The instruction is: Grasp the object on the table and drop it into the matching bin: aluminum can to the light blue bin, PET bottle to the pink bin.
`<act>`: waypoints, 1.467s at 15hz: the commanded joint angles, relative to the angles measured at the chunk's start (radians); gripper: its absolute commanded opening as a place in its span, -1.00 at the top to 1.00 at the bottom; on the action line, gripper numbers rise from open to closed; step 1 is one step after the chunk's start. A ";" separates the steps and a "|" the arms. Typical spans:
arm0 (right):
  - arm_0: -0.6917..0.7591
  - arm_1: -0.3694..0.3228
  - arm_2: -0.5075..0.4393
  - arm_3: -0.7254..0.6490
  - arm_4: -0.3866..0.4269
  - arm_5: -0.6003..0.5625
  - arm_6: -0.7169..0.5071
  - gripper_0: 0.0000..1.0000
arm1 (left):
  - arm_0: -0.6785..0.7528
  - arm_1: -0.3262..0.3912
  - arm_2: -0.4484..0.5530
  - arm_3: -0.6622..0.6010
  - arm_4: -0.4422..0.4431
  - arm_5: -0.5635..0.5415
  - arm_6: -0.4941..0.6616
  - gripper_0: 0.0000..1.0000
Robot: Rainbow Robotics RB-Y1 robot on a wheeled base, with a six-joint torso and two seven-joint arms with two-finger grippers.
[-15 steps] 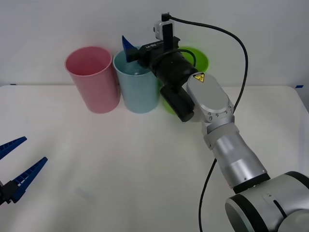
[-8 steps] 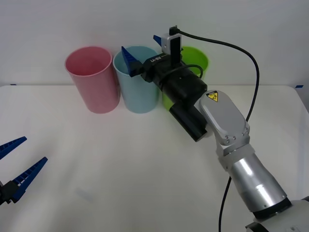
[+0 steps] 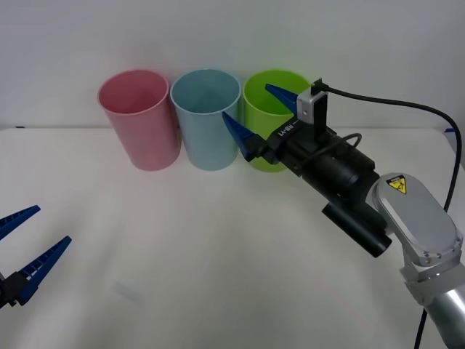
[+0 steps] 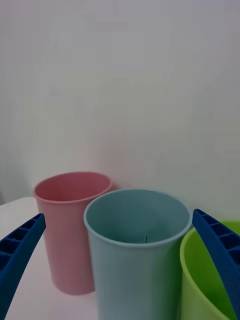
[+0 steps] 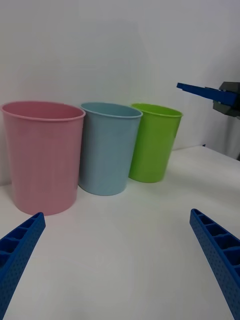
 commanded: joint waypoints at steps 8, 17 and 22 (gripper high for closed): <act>0.256 -0.033 -0.321 -0.037 0.028 -0.441 0.086 -1.00 | 0.000 0.000 0.000 0.000 0.000 0.000 0.000 -1.00; 0.452 0.035 -0.594 -0.037 0.028 -0.743 0.142 -1.00 | 0.000 0.000 0.000 0.000 0.000 0.000 0.000 -1.00; 0.567 0.059 -0.646 -0.038 -0.026 -0.771 0.150 -1.00 | 0.000 0.000 0.000 0.000 0.000 0.000 0.000 -1.00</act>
